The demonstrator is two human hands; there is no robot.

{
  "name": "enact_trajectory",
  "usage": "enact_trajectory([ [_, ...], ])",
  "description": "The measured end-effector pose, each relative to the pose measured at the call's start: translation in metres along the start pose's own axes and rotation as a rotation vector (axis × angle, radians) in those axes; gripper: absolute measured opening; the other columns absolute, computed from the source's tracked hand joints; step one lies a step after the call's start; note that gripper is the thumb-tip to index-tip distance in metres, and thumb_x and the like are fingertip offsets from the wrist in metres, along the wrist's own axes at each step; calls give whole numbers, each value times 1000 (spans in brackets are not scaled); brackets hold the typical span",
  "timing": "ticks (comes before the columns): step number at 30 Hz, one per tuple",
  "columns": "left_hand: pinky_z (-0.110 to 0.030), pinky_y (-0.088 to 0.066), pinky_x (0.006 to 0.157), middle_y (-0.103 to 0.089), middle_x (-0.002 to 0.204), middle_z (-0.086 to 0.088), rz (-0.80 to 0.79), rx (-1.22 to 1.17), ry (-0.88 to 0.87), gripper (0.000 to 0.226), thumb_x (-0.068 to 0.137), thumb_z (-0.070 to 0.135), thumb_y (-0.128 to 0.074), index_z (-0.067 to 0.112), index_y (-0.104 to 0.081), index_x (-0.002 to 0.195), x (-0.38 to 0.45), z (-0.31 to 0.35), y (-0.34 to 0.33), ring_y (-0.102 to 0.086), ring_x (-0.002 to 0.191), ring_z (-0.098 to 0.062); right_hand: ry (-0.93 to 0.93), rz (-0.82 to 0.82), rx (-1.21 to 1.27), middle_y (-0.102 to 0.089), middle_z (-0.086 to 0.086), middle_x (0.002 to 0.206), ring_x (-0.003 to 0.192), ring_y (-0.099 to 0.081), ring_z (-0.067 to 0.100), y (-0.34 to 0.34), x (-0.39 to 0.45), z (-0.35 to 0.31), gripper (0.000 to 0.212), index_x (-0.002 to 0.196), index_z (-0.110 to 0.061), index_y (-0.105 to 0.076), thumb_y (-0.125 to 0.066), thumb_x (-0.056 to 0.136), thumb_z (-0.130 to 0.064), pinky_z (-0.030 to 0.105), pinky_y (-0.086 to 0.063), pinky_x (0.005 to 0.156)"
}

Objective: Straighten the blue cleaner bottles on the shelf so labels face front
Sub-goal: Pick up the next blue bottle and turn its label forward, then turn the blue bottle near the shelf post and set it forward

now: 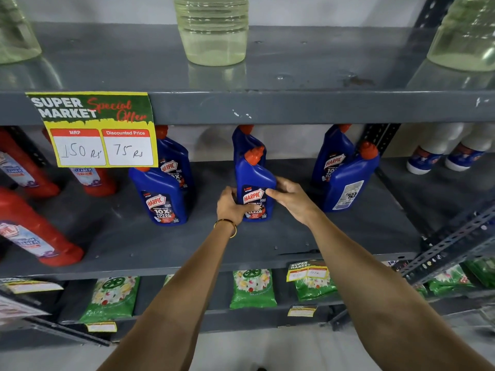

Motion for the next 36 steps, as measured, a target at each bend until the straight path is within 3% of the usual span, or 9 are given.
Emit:
enact_trajectory([
  [9,-37,-54,83,-64,113,-15,11,78,-23,55,63,15,-82,2,-52,108,-11,2,2,-63,101,-28,-28,53,-63,-62,6,118,99,-62,9,-2,-11,0,44,131,-8,-49,-58,88,-6,13,-54,68],
  [12,-33,-50,80,-65,113,-16,45,84,-18,49,71,16,-77,1,-53,111,-19,4,5,-62,102,-29,-33,156,-97,-59,12,128,112,-57,17,2,-14,1,48,134,-7,-46,-59,87,-6,18,-51,77],
  [15,-36,-49,82,-65,112,-17,107,59,52,49,73,21,-75,2,-53,112,-27,-6,9,-62,102,-31,-87,278,-131,-51,12,139,128,-49,23,13,-23,8,59,141,-8,-37,-61,87,-15,28,-43,97],
  [20,-40,-52,87,-69,109,-17,80,57,116,45,74,29,-75,3,-58,106,-53,-29,-4,-65,97,-34,-156,539,-99,-39,10,149,135,-40,24,40,-56,27,68,145,-12,-28,-62,87,-24,31,-34,105],
  [25,-35,-45,93,-65,116,-14,-24,54,44,45,78,30,-70,6,-59,114,-72,-9,-41,-58,111,-30,-185,708,-95,-36,9,150,135,-38,29,77,-87,34,69,148,-13,-19,-56,91,-29,36,-35,106],
  [30,-34,-44,95,-60,125,-17,-88,-2,-9,52,80,28,-69,3,-54,123,-69,27,-91,-57,114,-29,-174,737,-110,-40,10,148,131,-43,29,128,-91,29,66,146,-14,-24,-56,90,-29,35,-37,102],
  [36,-35,-43,99,-57,131,-16,-113,-6,-30,55,80,27,-68,6,-51,128,-52,62,-153,-55,119,-27,-194,591,-119,-32,11,153,138,-36,25,185,-74,27,72,148,-14,-18,-57,90,-29,36,-33,109],
])
Point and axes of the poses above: each hand's wrist, its own x-axis towards the middle knuckle, its own y-axis out of the back of the hand, z = x × y, the point moved 5 cm from there along x, towards the middle knuckle
